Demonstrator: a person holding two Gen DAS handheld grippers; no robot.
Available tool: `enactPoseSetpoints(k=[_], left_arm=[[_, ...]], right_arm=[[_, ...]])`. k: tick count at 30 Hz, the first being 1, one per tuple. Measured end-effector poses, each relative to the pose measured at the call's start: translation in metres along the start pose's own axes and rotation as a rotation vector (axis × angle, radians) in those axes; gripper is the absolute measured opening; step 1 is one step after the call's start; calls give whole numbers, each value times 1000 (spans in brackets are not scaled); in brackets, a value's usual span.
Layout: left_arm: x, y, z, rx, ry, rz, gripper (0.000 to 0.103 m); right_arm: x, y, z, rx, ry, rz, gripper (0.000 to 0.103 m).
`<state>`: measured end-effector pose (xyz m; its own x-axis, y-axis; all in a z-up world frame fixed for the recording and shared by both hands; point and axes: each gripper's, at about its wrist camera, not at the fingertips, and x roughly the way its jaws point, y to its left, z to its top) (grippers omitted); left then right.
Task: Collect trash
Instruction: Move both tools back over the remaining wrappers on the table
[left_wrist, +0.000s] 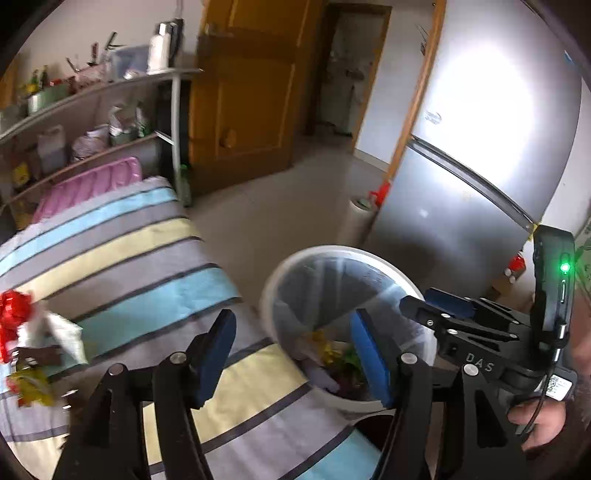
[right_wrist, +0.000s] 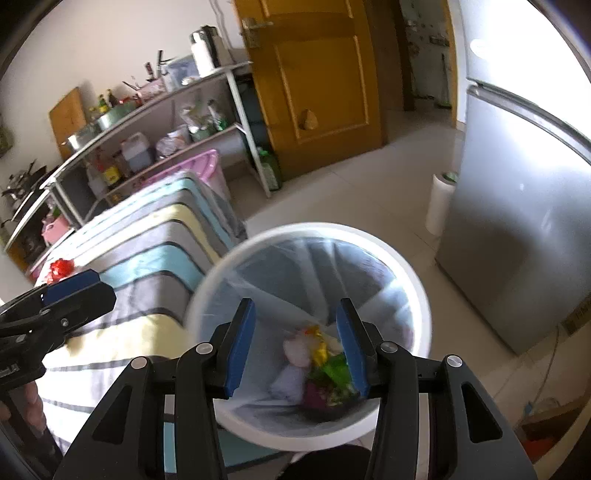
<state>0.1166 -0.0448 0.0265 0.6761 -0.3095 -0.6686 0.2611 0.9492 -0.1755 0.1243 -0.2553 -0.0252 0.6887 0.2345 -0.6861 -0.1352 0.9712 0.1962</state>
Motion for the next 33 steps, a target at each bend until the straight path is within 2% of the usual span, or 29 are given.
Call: enactPoseSetpoints(k=[8, 14, 20, 23, 26, 29, 33], left_arm=[[-45, 42, -15, -54, -57, 55, 70], [-79, 92, -40, -121, -76, 158, 71], [-109, 152, -67, -208, -81, 252, 74], [-118, 182, -81, -284, -72, 244, 77], [-126, 205, -95, -321, -73, 281, 80], [-128, 224, -105, -376, -69, 267, 82], [-129, 239, -112, -394, -72, 265, 84]], right_arm=[[-17, 56, 1, -51, -52, 74, 47], [-16, 110, -3, -110, -60, 165, 47], [2, 171, -15, -185, -14, 250, 48], [14, 194, -22, -208, 13, 296, 51], [25, 221, -28, -247, 52, 340, 52], [36, 243, -35, -271, 87, 361, 53], [53, 265, -39, -289, 129, 379, 53]])
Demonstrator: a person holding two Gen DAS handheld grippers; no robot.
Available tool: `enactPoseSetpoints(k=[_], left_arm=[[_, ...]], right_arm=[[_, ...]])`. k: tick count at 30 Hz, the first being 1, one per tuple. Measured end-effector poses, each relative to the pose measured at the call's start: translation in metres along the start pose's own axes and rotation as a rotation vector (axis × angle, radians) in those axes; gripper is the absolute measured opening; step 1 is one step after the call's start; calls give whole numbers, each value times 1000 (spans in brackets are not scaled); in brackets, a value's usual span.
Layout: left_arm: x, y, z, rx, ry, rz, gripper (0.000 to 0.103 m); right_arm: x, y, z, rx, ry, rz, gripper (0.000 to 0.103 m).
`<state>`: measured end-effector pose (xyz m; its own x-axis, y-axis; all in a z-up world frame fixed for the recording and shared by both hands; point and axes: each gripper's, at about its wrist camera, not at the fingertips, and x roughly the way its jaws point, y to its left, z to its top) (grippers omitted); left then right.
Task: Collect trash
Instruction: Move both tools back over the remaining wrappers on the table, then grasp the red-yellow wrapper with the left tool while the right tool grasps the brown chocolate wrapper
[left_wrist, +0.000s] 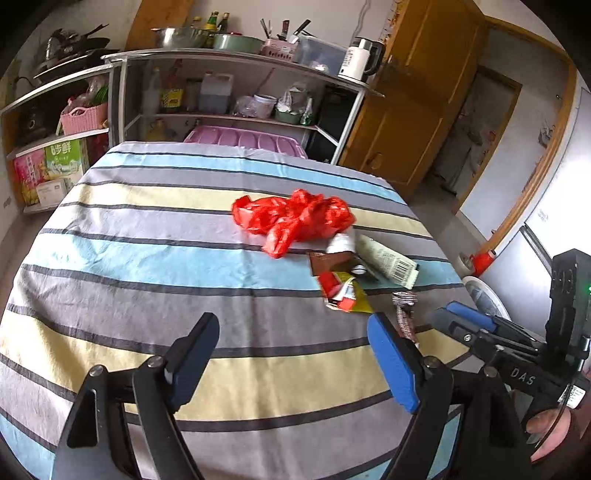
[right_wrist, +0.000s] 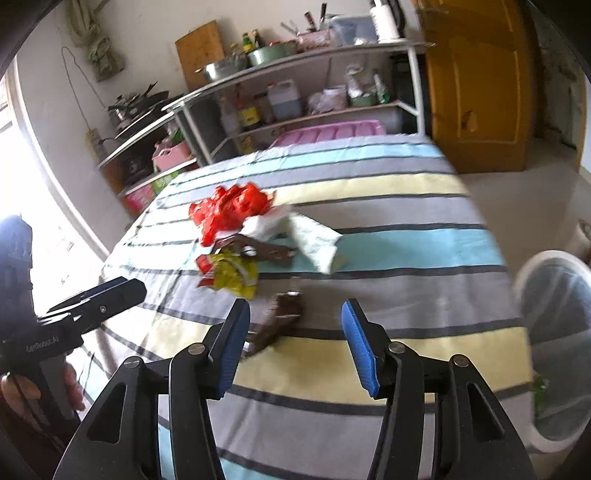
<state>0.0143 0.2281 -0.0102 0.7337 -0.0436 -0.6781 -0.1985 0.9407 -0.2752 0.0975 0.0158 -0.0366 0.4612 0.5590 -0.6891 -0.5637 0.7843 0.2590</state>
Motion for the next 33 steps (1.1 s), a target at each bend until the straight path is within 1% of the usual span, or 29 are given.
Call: enactPoseSetpoints(k=[5, 7, 9, 10, 11, 12, 14, 17, 18, 20, 22, 27, 28, 29, 30, 31, 33], left_arm=[[10, -3, 2, 2, 6, -29, 84], [15, -8, 4, 9, 17, -48, 84], [22, -12, 7, 5, 34, -48, 84], [25, -14, 8, 9, 38, -45, 84], [30, -15, 9, 10, 45, -42, 84], [33, -16, 10, 10, 51, -39, 84], [40, -19, 12, 5, 67, -42, 84], [50, -22, 15, 12, 85, -35, 84], [54, -24, 16, 18, 93, -32, 84], [61, -28, 17, 32, 107, -25, 84], [66, -31, 19, 39, 116, -30, 84], [77, -38, 22, 69, 132, -2, 84], [78, -41, 21, 85, 131, 7, 81], [78, -42, 21, 93, 131, 19, 77], [78, -44, 21, 102, 132, 19, 75], [78, -45, 21, 107, 133, 13, 69], [78, -45, 21, 115, 136, 23, 65]], right_arm=[[23, 13, 3, -62, 59, -39, 53], [29, 12, 2, -80, 79, -64, 53], [32, 9, 0, -88, 102, -70, 52], [33, 8, -2, -92, 101, -74, 51], [31, 8, -2, -104, 95, -83, 45], [31, 7, -3, -113, 93, -95, 38], [29, 3, -3, -113, 89, -108, 29], [27, -4, -2, -96, 90, -77, 26], [27, -5, -2, -95, 89, -78, 22], [26, -8, -1, -87, 90, -72, 19], [24, -12, -1, -69, 87, -67, 18], [20, -17, -1, -44, 88, -57, 18], [20, -17, -1, -38, 89, -56, 18], [19, -17, -1, -36, 88, -57, 18], [18, -17, -2, -35, 87, -61, 18], [18, -18, -2, -34, 86, -62, 18], [17, -19, -2, -25, 88, -56, 18]])
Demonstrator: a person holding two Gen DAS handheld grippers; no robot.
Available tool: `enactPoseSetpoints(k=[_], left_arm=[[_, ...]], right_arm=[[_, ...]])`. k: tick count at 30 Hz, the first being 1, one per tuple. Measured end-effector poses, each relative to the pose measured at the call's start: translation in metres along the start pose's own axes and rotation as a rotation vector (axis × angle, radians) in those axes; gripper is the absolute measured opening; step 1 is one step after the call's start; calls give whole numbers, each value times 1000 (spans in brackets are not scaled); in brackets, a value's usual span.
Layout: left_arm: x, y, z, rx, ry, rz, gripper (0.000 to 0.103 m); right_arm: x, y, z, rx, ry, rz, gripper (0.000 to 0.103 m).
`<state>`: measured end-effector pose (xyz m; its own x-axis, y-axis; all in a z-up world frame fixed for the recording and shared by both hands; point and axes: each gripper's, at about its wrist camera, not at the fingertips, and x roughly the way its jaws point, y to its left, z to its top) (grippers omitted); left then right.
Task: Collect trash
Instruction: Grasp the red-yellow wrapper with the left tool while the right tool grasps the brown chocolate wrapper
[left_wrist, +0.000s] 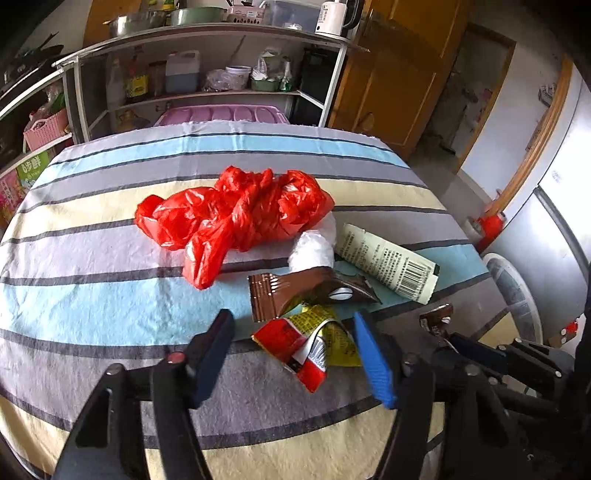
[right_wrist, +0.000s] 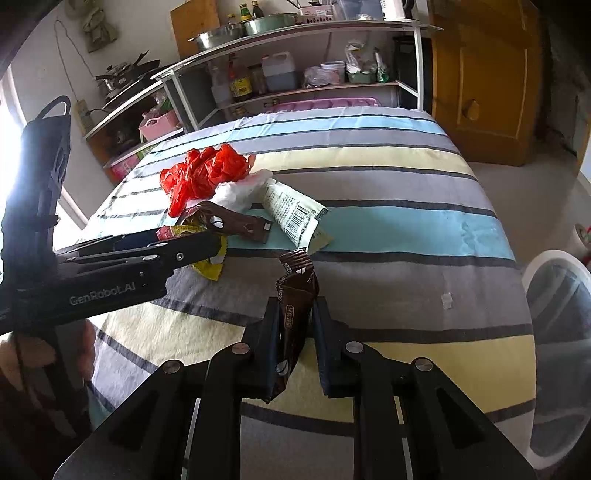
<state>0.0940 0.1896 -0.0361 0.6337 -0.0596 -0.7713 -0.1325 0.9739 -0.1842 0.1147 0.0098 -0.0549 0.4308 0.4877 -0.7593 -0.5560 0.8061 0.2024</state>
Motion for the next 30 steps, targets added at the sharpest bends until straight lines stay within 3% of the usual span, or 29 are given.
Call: enactPoseSetpoints(k=[4, 11, 21, 30], left_arm=[[0, -3, 2, 16, 8, -2, 47], [-6, -3, -2, 8, -5, -14, 39], [-31, -11, -14, -4, -68, -14, 35], [-40, -34, -16, 15, -79, -38, 34]], right_arm=[[-2, -1, -1, 17, -3, 11, 18], [-12, -2, -3, 15, -48, 22, 18], [-38, -15, -5, 46, -119, 43, 18], [-62, -31, -6, 85, -179, 46, 18]])
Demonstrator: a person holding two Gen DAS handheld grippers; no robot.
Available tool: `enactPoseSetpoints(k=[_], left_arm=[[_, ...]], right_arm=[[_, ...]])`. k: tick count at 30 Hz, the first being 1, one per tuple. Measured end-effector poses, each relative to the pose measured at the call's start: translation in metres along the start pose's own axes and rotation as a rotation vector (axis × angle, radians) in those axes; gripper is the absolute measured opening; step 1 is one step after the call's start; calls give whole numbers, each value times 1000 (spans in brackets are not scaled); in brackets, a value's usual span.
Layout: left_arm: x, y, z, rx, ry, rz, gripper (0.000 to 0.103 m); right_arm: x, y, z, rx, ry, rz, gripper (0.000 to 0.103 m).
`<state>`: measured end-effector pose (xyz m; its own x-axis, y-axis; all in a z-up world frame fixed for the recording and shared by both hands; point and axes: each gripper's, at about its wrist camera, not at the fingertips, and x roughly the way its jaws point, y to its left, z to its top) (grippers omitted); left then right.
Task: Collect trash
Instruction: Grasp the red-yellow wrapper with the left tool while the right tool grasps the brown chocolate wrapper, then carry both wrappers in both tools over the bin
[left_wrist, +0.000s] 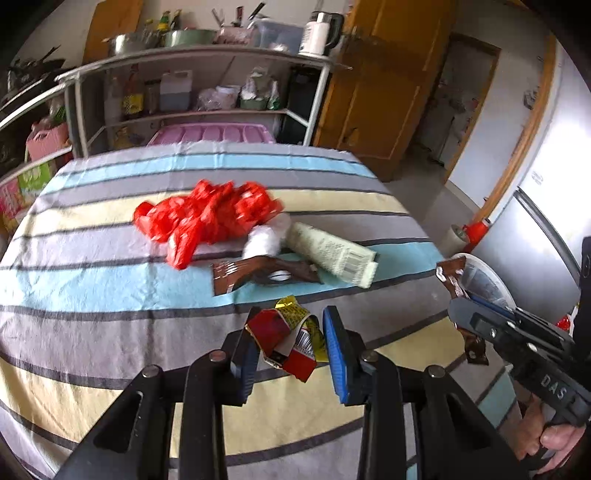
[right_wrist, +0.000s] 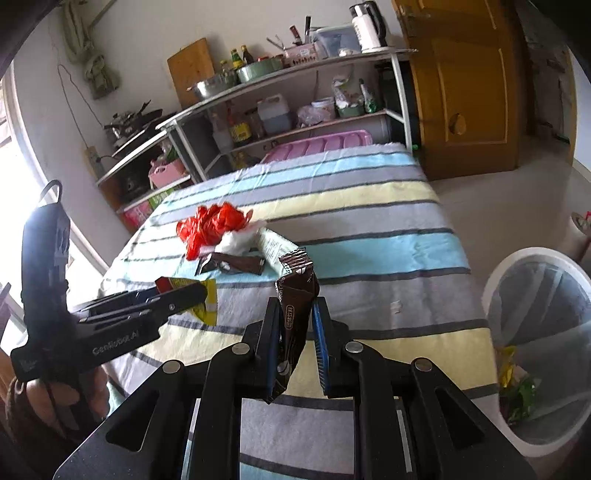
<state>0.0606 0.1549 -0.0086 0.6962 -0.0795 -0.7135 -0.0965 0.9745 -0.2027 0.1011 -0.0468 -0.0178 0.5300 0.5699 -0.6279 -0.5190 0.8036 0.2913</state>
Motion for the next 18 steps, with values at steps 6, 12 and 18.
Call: enactPoseSetpoints(k=[6, 12, 18], left_arm=[[-5, -35, 12, 75, -24, -57, 34], [1, -78, 25, 156, -33, -111, 34], [8, -125, 32, 244, -33, -162, 34]], right_arm=[[-28, -22, 7, 34, -56, -35, 18], [-56, -50, 10, 65, -95, -103, 18], [-85, -82, 7, 103, -132, -184, 18]])
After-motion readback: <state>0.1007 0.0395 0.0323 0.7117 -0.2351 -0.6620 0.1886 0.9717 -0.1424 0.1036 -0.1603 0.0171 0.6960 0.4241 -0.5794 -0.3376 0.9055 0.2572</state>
